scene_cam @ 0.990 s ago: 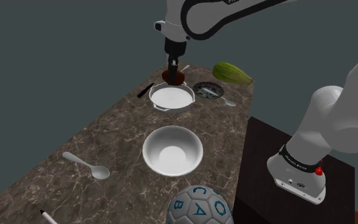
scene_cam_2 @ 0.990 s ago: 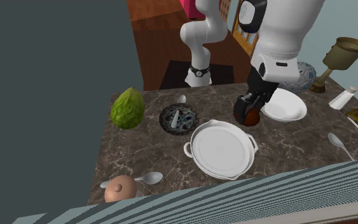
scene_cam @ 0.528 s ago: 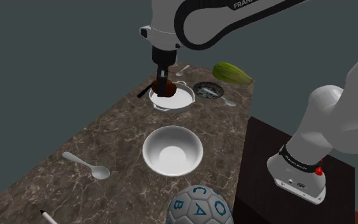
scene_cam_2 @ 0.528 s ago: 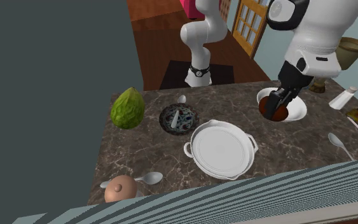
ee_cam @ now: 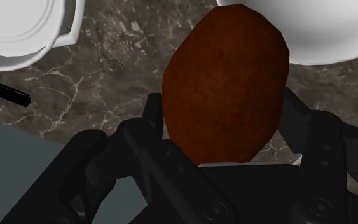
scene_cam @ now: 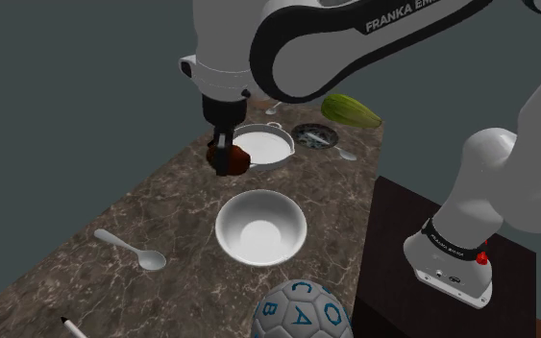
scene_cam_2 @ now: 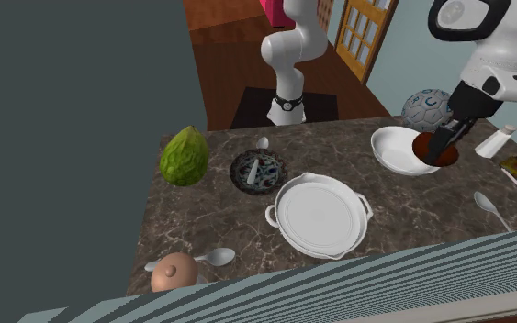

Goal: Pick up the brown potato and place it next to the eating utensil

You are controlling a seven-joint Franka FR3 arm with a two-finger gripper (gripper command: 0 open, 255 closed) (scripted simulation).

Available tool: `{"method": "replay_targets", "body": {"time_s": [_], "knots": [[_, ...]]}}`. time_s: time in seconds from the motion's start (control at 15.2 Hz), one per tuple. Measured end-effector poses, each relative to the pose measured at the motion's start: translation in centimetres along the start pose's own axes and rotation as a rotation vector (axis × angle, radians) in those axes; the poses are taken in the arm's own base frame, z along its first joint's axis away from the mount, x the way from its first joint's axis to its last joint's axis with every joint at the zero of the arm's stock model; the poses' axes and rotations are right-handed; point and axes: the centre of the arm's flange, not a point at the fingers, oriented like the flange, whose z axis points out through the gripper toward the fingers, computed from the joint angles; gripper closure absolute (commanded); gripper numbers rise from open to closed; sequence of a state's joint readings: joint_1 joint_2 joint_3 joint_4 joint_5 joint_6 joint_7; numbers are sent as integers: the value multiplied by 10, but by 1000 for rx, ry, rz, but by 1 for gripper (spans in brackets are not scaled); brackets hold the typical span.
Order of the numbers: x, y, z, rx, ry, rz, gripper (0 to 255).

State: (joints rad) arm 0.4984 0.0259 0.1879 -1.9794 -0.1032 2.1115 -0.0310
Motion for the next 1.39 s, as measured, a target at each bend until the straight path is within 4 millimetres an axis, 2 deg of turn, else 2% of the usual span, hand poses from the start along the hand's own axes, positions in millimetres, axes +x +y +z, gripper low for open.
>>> {"method": "replay_targets", "body": {"time_s": [0.86, 1.06, 1.39], "knots": [[66, -157, -8, 0, 0, 0, 255], [69, -172, 1, 0, 0, 1, 255], [68, -176, 26, 0, 0, 2, 255]]}}
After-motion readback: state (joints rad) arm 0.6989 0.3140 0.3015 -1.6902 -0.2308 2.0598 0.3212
